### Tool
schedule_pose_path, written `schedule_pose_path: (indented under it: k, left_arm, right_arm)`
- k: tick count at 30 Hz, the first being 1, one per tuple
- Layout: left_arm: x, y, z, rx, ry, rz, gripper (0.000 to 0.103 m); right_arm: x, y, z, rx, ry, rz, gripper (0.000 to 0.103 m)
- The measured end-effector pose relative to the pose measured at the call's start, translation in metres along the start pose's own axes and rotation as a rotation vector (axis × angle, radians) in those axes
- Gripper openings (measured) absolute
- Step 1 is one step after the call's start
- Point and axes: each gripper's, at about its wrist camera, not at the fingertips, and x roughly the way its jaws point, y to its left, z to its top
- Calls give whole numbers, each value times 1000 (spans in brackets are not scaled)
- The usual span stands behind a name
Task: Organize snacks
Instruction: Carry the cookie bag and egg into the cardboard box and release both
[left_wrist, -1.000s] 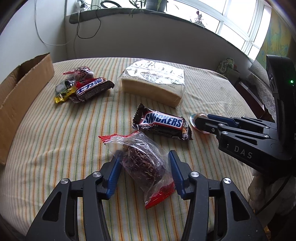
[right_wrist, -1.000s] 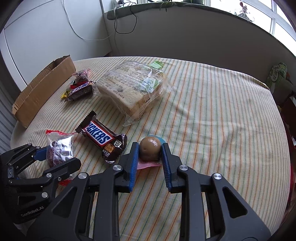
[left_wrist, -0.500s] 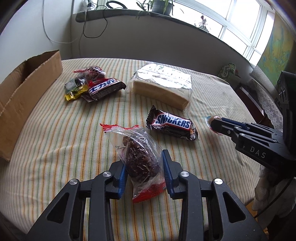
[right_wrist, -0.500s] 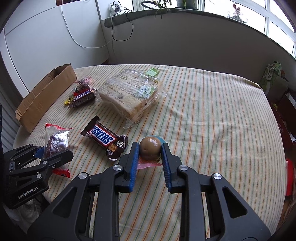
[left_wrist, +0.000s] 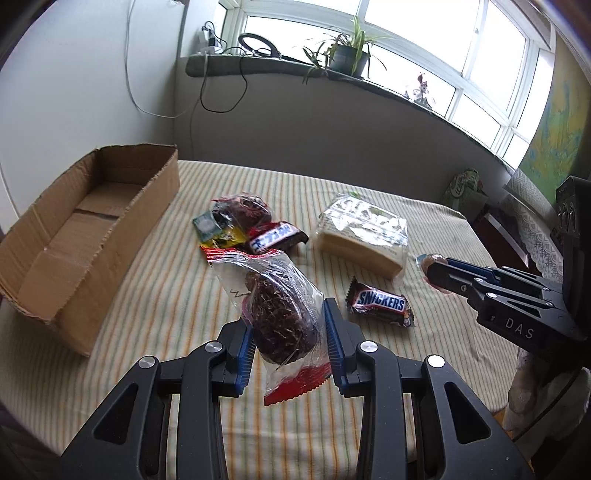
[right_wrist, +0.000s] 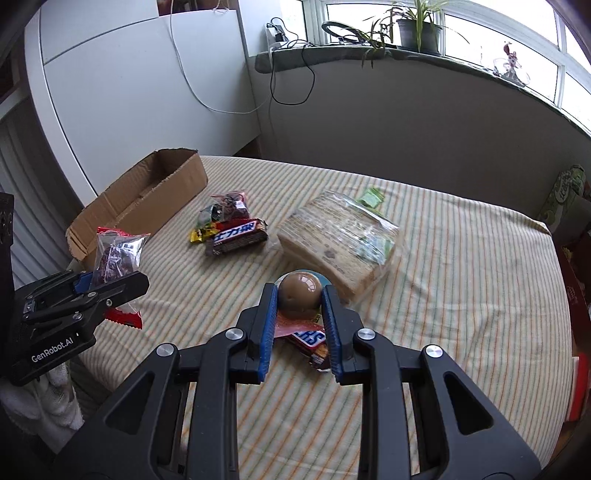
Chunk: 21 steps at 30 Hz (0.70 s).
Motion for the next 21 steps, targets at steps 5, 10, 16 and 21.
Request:
schedule_pose_path:
  k: [5,10,16,21]
  left_arm:
    - [-15,41,14,-37,-44,55,33]
    - [-26,84,25,-77,-75,112,33]
    - [-32,130,28,-111,-88,167,33]
    - [-32,157,29,-144,-83,189,33]
  right_arm:
    - [14,43,24,-50,-13,51,25]
    - [32,89,49,-96,-22,107,25]
    - [56,141,76,-145,-23,177,25]
    - [82,178,93,-179,-4,219,25]
